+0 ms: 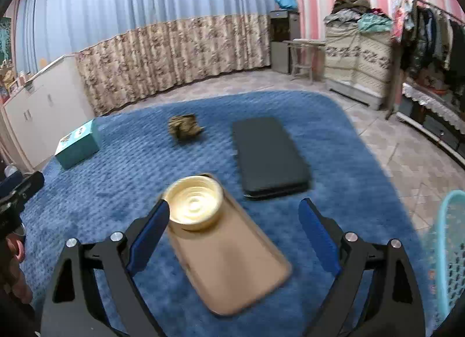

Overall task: Collect trash
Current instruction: 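Reach the right tool to the white round lid and grasp it, then grasp the brown crumpled cloth with the left tool while the right holds the lid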

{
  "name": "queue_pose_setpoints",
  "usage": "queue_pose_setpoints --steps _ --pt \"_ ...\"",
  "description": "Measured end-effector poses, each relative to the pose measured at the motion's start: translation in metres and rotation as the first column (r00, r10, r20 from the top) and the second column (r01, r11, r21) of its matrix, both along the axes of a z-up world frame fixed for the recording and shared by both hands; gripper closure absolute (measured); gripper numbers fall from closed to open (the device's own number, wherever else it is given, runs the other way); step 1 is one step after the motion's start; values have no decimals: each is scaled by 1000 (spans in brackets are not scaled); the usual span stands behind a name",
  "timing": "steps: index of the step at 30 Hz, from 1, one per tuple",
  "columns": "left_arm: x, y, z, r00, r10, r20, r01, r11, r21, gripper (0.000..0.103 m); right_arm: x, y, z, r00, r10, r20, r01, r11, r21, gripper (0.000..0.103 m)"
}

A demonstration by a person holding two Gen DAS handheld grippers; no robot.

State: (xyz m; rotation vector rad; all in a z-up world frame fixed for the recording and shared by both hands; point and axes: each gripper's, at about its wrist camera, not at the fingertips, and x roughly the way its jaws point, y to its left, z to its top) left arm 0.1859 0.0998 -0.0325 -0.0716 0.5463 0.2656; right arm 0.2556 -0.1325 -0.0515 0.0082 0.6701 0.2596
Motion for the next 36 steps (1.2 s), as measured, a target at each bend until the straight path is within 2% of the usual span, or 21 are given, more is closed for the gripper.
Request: queue_pose_setpoints --steps 5,11,13,15,19,23,26,30,36 --pt "4 14 -8 1000 16 -19 -16 999 -41 6 15 26 -17 999 20 -46 -22 998 -51 15" --pt "6 16 -13 999 19 -30 -20 999 -41 6 26 35 -22 998 19 -63 -23 998 -66 16" --pt "9 15 -14 999 20 -35 -22 999 -39 6 27 38 -23 997 30 -66 -35 997 -74 23" --pt "10 13 -16 999 21 -40 -23 999 -40 6 27 40 -24 996 48 -75 -53 996 -77 40" --pt "19 8 -18 998 16 -58 -18 999 -46 6 27 37 -22 994 76 -76 -80 996 -45 42" --pt "31 -3 -12 999 -8 -53 5 999 -46 6 18 20 -2 999 51 -9 -51 999 -16 42" --pt "47 -16 -5 999 -36 -38 34 998 -50 6 14 -1 13 999 -10 45 11 999 -36 42" --pt "79 -42 -5 995 -88 -52 86 996 -32 6 14 -45 21 993 -108 56 110 994 -25 42" --pt "130 -76 -17 984 -150 -98 146 988 -53 6 13 -101 29 977 -202 66 203 979 -8 42"
